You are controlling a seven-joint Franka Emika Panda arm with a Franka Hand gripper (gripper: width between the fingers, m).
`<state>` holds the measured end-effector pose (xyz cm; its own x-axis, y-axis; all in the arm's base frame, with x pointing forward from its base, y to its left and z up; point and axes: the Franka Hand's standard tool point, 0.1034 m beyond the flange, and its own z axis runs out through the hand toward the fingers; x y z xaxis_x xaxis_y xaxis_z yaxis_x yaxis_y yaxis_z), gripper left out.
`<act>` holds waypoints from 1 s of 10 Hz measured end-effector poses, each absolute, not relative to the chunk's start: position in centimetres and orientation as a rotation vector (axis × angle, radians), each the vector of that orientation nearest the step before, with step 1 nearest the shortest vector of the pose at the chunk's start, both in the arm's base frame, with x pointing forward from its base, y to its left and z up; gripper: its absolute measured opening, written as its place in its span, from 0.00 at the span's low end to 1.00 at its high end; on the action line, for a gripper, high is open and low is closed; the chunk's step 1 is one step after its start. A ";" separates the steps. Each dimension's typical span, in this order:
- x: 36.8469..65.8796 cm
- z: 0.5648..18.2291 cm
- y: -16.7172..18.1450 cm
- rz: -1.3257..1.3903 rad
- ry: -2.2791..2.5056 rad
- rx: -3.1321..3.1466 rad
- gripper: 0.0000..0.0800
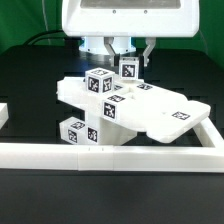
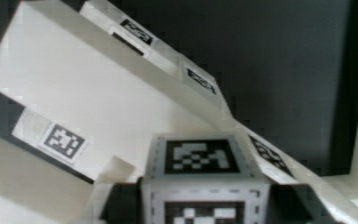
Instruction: Assemble chair
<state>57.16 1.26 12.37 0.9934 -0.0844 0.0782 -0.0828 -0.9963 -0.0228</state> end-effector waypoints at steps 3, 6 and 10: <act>57.2 12.4 1.3 -0.123 0.164 -3.114 0.36; 57.2 12.4 1.3 -0.120 0.419 -3.082 0.36; 57.2 12.4 1.5 -0.108 0.883 -2.960 0.36</act>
Offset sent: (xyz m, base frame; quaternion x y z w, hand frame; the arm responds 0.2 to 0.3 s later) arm 0.0000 0.0000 0.0000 0.0000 0.0000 0.0000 1.0000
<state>57.17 1.53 12.36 0.8343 -0.5488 0.0526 -0.5452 -0.8355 -0.0687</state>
